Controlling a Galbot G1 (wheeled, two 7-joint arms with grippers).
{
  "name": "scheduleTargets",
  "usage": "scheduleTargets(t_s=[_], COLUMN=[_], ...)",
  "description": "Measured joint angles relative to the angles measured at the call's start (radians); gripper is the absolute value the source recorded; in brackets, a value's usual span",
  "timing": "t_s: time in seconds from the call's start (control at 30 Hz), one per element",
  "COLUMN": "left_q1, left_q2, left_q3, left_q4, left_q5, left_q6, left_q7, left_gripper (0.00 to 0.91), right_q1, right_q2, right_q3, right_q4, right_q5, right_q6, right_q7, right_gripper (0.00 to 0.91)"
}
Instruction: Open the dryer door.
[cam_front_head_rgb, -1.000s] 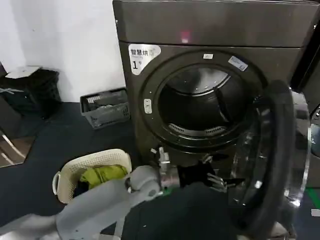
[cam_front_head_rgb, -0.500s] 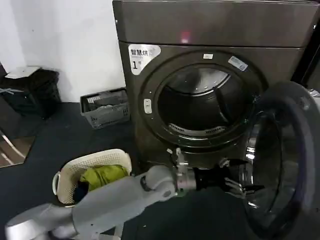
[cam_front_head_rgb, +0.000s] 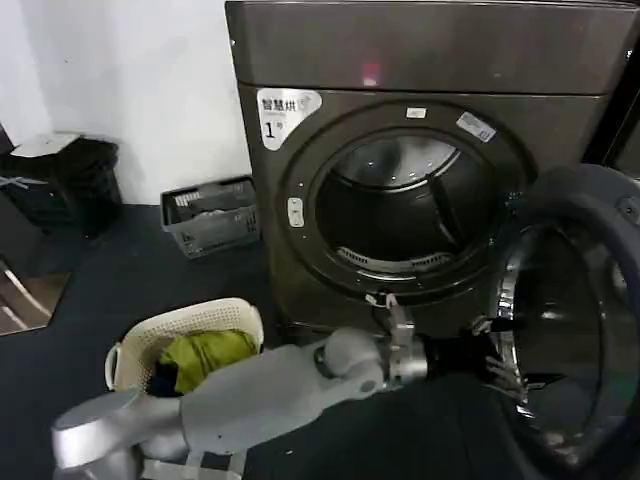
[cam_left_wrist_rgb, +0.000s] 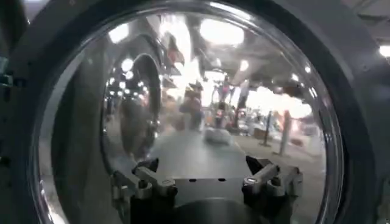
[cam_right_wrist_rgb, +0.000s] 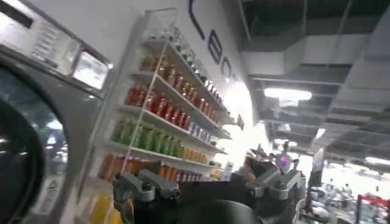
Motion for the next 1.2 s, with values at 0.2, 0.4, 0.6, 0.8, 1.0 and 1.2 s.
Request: scheduleTargets(t_s=[0.2, 0.4, 0.6, 0.8, 1.0, 1.2], left_q1=[0.0, -0.012, -0.023, -0.024, -0.027, -0.034], left_q2=[-0.06, -0.106, -0.14, -0.173, -0.204, -0.232], left_q3=[0.0, 0.004, 0.021, 0.022, 0.02, 0.023], left_q4=[0.065, 0.119, 0.163, 0.195, 0.225, 0.257], left_q5=[0.035, 0.035, 0.043, 0.049, 0.05, 0.067], left_q6=[-0.017, -0.022, -0.029, -0.029, -0.03, -0.035], left_q7=[-0.031, -0.04, -0.039, -0.042, -0.045, -0.05], left_gripper=[0.907, 0.907, 0.907, 0.907, 0.907, 0.907], right_q1=[-0.002, -0.005, -0.012, -0.015, -0.017, -0.025], right_q2=[-0.01, -0.015, -0.026, -0.036, -0.039, -0.04], right_q3=[0.034, 0.057, 0.077, 0.092, 0.1, 0.111], right_q4=[-0.015, -0.032, -0.042, -0.052, -0.06, -0.061], right_q5=[-0.005, -0.004, -0.003, 0.0, 0.006, 0.005], right_q6=[-0.001, 0.001, 0.006, 0.009, 0.007, 0.007], right_q7=[-0.005, -0.004, -0.005, -0.006, -0.005, -0.009], right_gripper=[0.907, 0.907, 0.907, 0.907, 0.907, 0.907])
